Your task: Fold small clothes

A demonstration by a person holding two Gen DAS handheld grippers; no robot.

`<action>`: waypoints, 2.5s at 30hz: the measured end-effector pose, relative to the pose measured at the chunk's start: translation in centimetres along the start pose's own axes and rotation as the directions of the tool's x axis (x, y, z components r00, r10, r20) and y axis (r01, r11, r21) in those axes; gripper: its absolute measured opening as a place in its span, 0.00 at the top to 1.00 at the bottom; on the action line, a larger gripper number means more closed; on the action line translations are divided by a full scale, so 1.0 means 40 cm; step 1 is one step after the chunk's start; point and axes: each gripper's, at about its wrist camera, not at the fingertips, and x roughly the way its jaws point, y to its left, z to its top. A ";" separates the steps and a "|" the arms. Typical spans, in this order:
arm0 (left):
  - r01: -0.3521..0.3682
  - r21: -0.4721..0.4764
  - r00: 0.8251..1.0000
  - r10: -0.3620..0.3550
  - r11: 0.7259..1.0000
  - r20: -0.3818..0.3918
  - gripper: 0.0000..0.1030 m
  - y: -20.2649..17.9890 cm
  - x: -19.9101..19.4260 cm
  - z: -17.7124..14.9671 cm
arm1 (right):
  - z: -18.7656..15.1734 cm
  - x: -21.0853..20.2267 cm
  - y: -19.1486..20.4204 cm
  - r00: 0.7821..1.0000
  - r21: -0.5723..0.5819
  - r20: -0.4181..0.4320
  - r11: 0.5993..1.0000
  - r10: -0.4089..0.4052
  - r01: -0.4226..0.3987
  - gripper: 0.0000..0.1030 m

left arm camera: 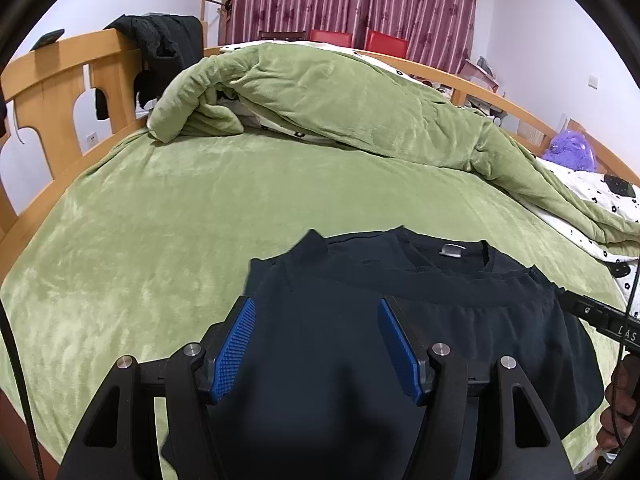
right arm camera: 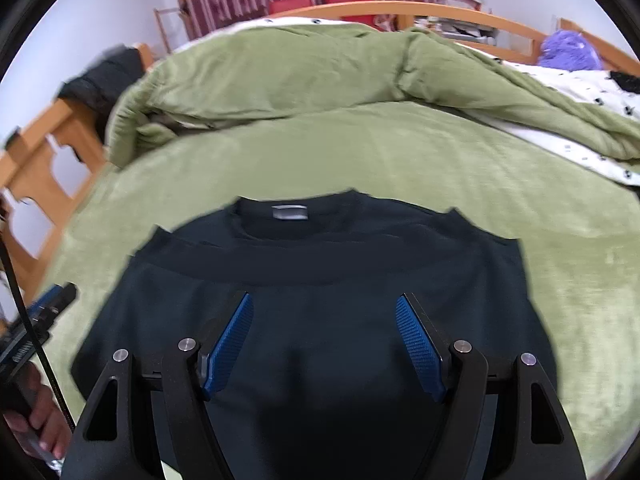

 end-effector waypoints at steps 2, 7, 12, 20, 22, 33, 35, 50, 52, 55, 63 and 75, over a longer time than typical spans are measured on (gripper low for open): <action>-0.021 0.002 1.000 0.021 1.000 0.004 0.40 0.023 -0.004 0.002 | -0.004 0.006 0.021 1.000 -0.005 0.010 1.000 0.003 -0.003 0.33; -0.025 -0.075 1.000 0.025 0.997 -0.008 0.40 0.096 -0.010 0.018 | -0.018 0.054 0.073 1.000 -0.026 0.004 0.999 -0.028 0.028 0.60; -0.026 -0.134 1.000 0.023 0.991 -0.020 0.40 0.154 -0.010 0.014 | -0.044 0.128 0.111 0.998 -0.040 -0.003 0.997 -0.068 0.068 0.67; -0.020 -0.154 0.998 0.011 0.988 -0.058 0.40 0.211 -0.001 -0.021 | -0.052 0.256 0.124 0.989 -0.006 -0.071 0.992 -0.128 0.128 0.68; -0.015 -0.152 0.998 0.005 0.988 -0.066 0.40 0.223 -0.001 -0.030 | -0.056 0.278 0.135 0.983 -0.014 -0.088 0.987 -0.159 0.159 0.68; -0.010 -0.172 0.996 -0.004 0.985 -0.085 0.40 0.277 -0.027 -0.073 | -0.163 0.189 0.178 0.972 -0.141 -0.073 0.967 -0.222 0.211 0.68; -0.006 -0.180 0.997 -0.007 0.984 -0.072 0.40 0.281 -0.041 -0.070 | -0.201 0.159 0.185 0.972 -0.161 -0.060 0.963 -0.229 0.216 0.67; 0.020 -0.226 1.000 -0.023 0.974 -0.012 0.40 0.345 -0.120 -0.059 | -0.374 -0.053 0.299 0.998 -0.263 -0.020 0.963 -0.065 0.058 0.63; 0.019 -0.238 1.000 -0.021 0.971 -0.006 0.40 0.364 -0.126 -0.057 | -0.371 -0.071 0.366 1.000 -0.321 0.023 0.947 -0.013 0.020 0.49; 0.023 -0.273 1.000 -0.024 0.962 -0.002 0.40 0.398 -0.131 -0.054 | -0.385 -0.061 0.477 0.995 -0.429 0.030 0.900 0.092 -0.070 0.38; 0.015 -0.353 1.000 -0.011 0.935 0.013 0.40 0.487 -0.140 -0.048 | -0.470 0.060 0.680 0.988 -0.601 -0.058 0.785 0.147 -0.152 0.37; 0.009 -0.348 1.000 -0.005 0.938 0.011 0.40 0.487 -0.133 -0.044 | -0.497 0.149 0.765 0.996 -0.661 0.080 0.747 -0.030 0.076 0.52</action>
